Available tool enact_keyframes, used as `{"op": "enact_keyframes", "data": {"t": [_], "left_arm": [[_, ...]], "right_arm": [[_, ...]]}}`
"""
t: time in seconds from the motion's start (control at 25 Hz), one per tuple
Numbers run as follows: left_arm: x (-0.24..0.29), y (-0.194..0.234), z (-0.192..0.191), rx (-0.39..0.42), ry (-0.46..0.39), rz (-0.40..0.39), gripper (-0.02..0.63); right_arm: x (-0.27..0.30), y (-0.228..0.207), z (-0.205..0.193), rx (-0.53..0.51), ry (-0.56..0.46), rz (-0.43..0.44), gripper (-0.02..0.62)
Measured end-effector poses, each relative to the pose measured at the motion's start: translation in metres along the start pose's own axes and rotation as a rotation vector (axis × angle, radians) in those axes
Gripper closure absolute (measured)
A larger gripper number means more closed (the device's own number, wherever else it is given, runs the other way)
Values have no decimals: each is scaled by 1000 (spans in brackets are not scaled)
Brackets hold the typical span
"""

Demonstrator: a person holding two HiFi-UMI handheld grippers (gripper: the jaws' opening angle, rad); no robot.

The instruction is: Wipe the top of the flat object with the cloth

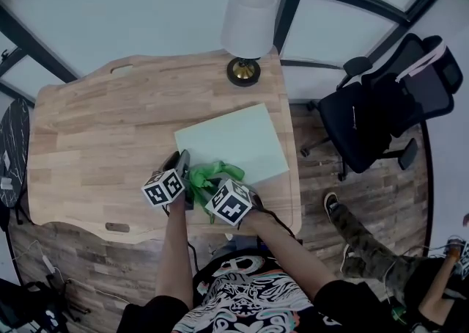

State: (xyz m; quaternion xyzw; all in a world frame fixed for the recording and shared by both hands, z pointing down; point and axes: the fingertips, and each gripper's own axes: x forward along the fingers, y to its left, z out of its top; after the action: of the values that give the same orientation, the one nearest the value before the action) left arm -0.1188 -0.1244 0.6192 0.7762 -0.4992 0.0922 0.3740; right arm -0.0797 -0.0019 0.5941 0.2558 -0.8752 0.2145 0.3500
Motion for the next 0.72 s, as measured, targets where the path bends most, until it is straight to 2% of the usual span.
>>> {"op": "enact_keyframes", "data": {"t": [0.72], "left_arm": [[0, -5, -5, 23, -8, 15, 472]], "right_arm": [[-29, -52, -24, 109, -31, -92, 522]]}}
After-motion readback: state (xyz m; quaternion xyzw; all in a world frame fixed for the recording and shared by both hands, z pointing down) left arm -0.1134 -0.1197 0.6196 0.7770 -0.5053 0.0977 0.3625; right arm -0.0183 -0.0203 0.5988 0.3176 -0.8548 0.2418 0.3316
